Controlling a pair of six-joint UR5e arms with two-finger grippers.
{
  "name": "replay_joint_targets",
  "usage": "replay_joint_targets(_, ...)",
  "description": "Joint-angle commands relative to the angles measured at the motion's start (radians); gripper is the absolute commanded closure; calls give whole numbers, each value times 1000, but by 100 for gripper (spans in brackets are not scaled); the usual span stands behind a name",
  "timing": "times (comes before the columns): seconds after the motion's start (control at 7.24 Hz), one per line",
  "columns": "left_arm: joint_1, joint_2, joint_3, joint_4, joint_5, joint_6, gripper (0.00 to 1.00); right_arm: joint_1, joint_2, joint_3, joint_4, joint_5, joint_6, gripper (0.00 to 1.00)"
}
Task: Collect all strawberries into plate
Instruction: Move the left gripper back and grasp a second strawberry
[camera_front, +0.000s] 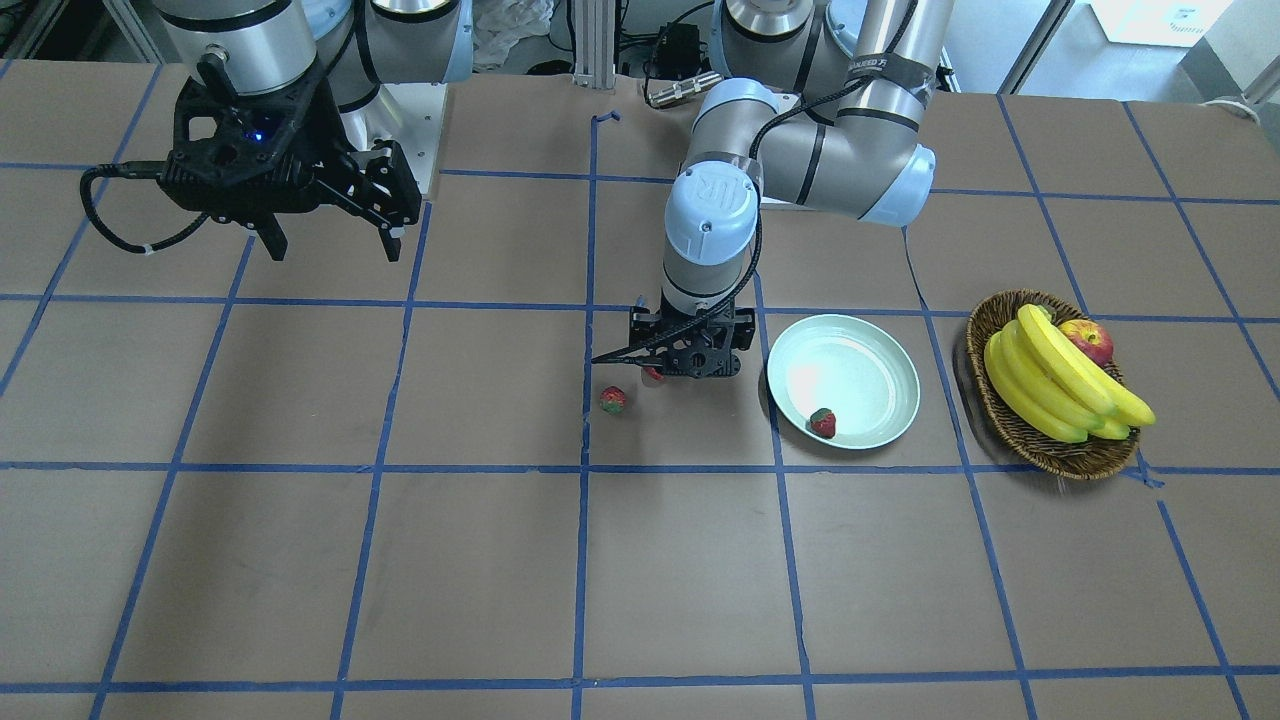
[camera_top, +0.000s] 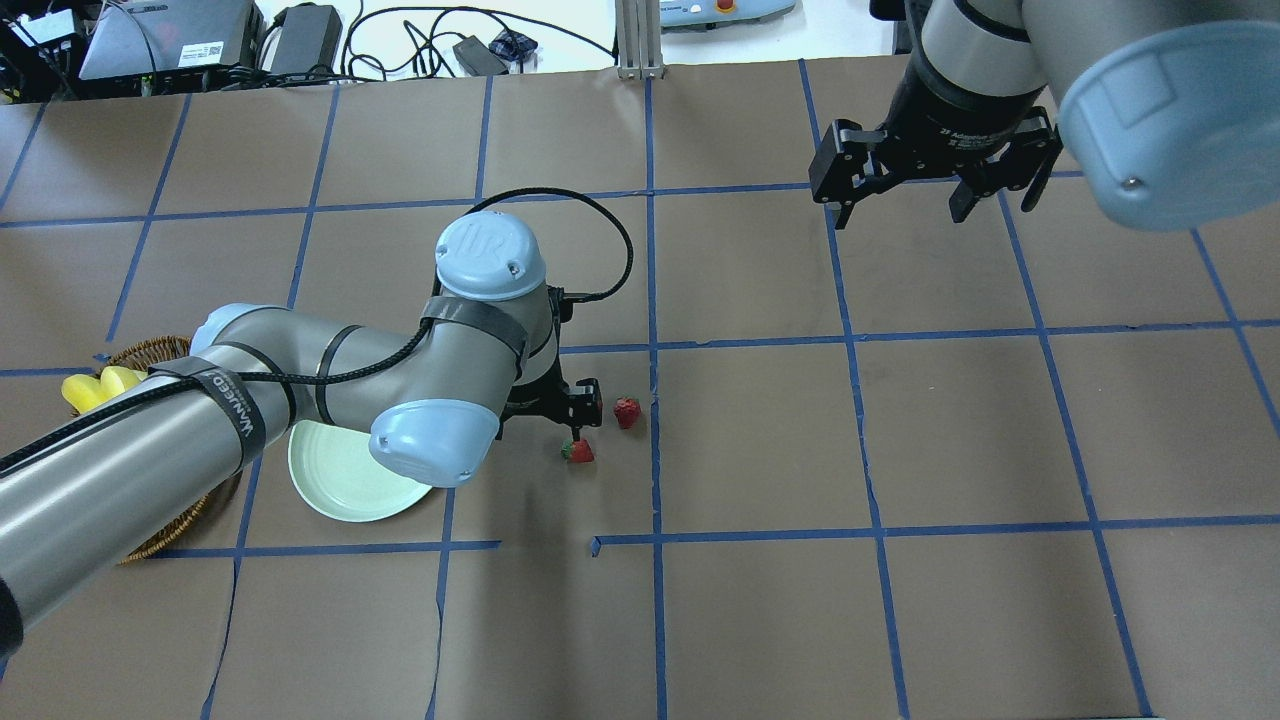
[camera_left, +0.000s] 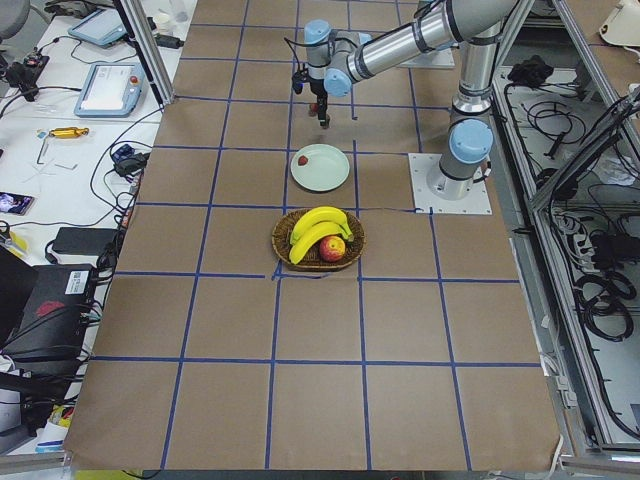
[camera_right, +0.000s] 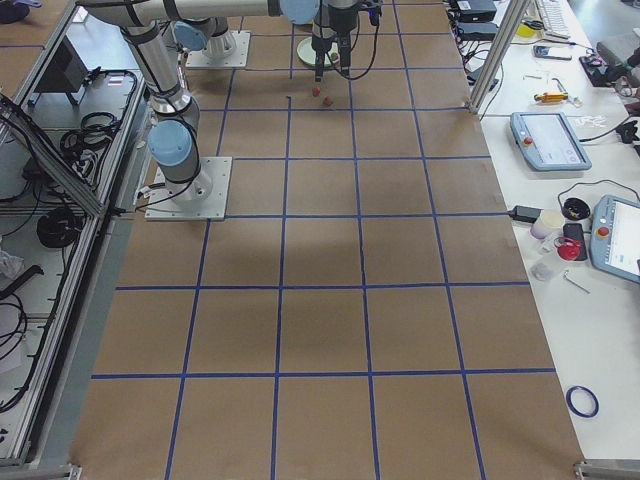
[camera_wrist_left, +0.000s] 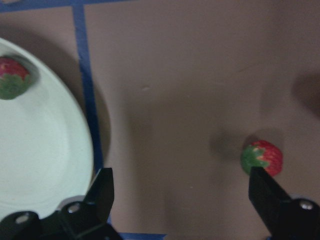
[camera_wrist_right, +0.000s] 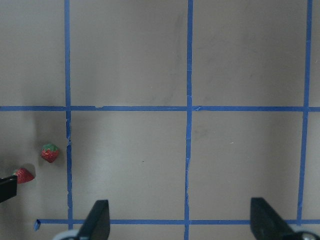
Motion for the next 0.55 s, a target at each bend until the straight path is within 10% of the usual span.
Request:
replay_joint_targets(0.0,-7,-47,-2,47,-67,-2,21,-1,0,0,0,0,0,0)
replay_joint_targets(0.41,-12,-72,0,64,-60,5,37,-1,0,0,2,0,0,0)
